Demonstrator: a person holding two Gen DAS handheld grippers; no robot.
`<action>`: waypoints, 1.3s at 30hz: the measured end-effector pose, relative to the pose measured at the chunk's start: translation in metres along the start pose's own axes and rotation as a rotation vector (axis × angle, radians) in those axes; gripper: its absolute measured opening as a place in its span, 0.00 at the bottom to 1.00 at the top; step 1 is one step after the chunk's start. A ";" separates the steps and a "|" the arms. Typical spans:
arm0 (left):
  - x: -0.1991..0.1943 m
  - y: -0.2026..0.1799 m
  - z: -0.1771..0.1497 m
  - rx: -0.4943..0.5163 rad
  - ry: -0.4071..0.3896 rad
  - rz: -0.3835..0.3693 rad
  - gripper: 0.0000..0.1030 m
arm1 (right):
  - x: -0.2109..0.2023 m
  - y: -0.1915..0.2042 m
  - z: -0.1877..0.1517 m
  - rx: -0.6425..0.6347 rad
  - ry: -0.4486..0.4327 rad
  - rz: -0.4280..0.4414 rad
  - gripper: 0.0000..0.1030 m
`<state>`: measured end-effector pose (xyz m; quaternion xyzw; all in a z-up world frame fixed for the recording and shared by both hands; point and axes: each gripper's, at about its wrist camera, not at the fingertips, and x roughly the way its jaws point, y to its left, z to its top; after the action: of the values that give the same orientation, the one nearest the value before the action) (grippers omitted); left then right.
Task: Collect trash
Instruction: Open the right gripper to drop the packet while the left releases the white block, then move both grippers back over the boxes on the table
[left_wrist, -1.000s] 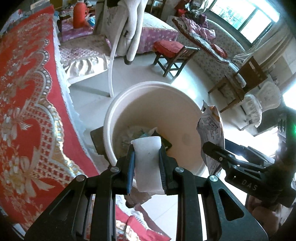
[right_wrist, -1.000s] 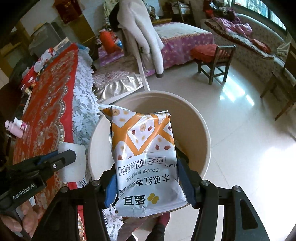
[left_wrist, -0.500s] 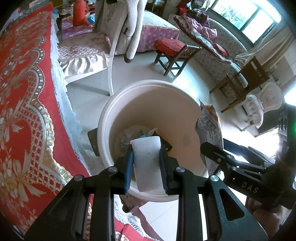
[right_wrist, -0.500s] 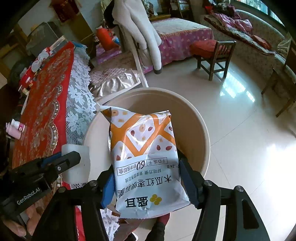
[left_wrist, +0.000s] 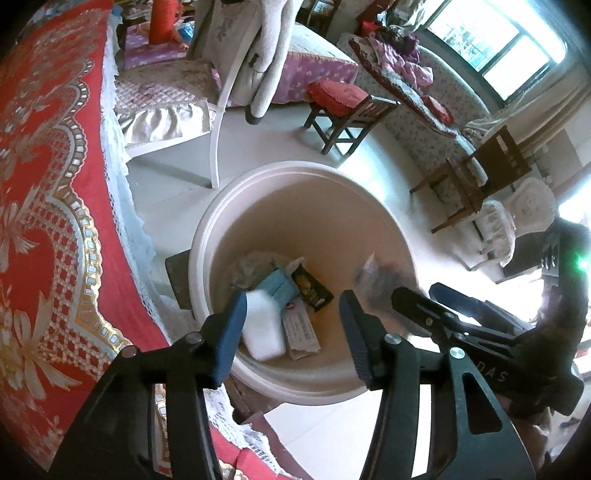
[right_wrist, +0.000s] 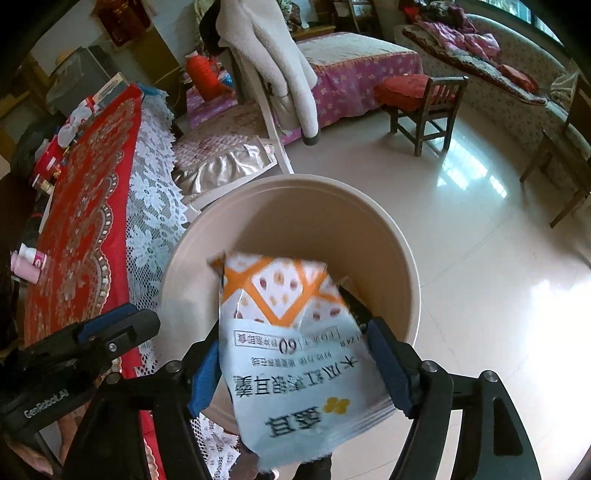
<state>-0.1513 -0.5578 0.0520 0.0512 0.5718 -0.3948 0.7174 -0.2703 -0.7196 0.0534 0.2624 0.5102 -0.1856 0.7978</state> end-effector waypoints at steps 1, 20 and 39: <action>-0.001 0.001 0.000 -0.002 0.002 0.001 0.50 | 0.000 0.000 0.000 0.001 0.000 0.001 0.70; -0.050 0.037 -0.032 -0.018 -0.036 0.070 0.50 | -0.009 0.057 -0.005 -0.091 -0.008 0.050 0.70; -0.114 0.135 -0.116 -0.139 -0.015 0.195 0.50 | 0.010 0.207 -0.017 -0.336 0.038 0.205 0.70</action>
<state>-0.1614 -0.3467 0.0592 0.0536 0.5847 -0.2829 0.7585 -0.1614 -0.5453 0.0865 0.1794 0.5195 -0.0107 0.8354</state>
